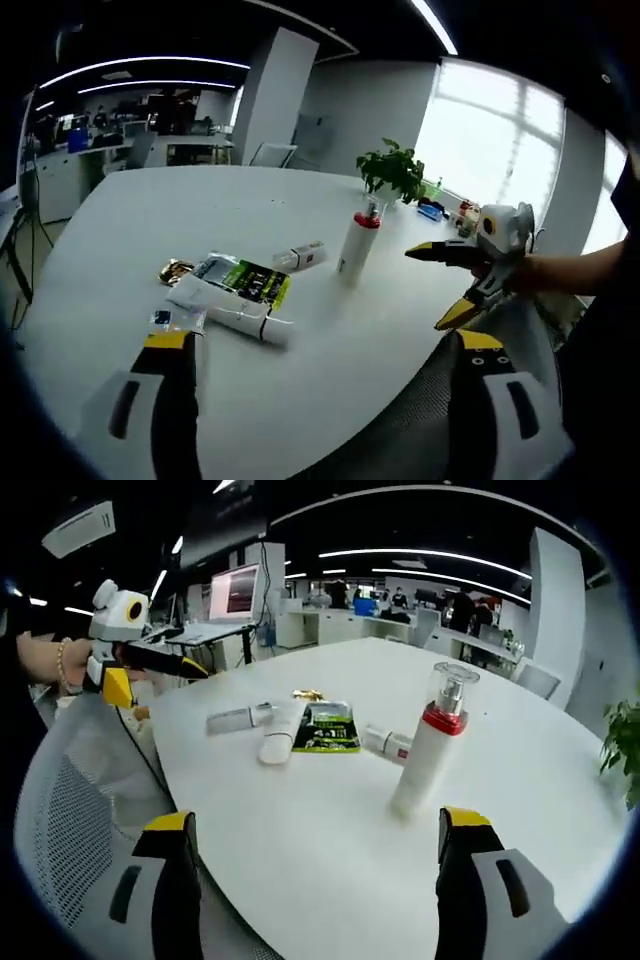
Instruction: Arrange the skincare products in the storage area until every visible bottle or jar stands upright without overlapping.
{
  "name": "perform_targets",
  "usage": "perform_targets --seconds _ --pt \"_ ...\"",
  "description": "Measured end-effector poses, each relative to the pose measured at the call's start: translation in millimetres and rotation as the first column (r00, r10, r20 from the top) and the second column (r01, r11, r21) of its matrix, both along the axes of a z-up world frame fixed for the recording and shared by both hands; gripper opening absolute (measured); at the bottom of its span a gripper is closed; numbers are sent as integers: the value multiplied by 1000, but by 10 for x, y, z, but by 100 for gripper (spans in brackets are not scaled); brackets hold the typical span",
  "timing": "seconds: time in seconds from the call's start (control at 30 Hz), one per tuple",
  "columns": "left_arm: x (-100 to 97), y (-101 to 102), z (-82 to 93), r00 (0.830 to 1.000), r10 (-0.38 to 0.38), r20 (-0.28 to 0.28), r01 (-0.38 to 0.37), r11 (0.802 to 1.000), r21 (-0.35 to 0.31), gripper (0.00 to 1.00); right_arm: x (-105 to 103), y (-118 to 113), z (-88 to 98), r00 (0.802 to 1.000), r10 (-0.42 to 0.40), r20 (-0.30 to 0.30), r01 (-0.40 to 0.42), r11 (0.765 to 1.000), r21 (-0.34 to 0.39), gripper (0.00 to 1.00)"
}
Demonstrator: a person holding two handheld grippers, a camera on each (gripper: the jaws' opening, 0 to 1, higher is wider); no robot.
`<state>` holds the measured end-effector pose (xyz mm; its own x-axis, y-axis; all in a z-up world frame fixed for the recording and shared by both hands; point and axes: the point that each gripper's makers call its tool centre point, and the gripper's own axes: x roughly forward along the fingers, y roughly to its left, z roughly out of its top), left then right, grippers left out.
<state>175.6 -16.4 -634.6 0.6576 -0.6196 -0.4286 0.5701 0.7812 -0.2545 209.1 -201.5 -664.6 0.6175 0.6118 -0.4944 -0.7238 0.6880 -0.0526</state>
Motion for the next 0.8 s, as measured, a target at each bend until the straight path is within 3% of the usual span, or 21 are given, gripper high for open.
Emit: perform_targets --seconds 0.07,0.23,0.43,0.6,0.8 --pt "-1 30 2 1000 12 12 -12 1000 11 99 48 5 83 999 -37 14 36 998 49 99" --pt "-51 69 -8 999 44 4 -44 999 15 99 42 -15 144 998 -63 14 62 996 61 92" --pt "-23 103 8 996 86 -2 -86 996 20 99 6 -4 126 998 -61 -34 63 995 80 94" --pt "71 70 78 994 113 -10 -113 993 -18 99 60 -3 98 999 -29 -15 30 997 75 95" --pt "205 23 100 992 122 -16 -122 992 -18 99 83 8 85 999 0 -32 3 996 86 93"
